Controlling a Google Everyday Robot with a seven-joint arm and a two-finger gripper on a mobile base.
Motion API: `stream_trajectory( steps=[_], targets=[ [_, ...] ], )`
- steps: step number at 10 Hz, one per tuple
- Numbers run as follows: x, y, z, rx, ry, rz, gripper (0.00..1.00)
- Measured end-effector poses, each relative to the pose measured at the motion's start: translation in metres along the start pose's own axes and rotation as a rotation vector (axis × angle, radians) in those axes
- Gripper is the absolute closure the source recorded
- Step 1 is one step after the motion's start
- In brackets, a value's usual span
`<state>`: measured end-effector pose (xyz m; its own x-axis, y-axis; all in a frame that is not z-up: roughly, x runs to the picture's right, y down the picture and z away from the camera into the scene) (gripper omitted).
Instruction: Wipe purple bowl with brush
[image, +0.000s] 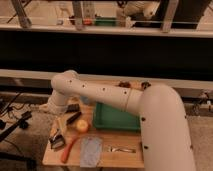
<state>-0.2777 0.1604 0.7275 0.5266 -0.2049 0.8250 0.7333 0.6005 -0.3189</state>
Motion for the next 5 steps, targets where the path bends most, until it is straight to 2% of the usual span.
stream_trajectory(
  steps=[3,5],
  targets=[
    [0.015,-0.007,0.017,-0.082,0.058,-0.009,0.00],
    [0.024,-0.011,0.023,-0.112,0.072,-0.009,0.00]
  ],
)
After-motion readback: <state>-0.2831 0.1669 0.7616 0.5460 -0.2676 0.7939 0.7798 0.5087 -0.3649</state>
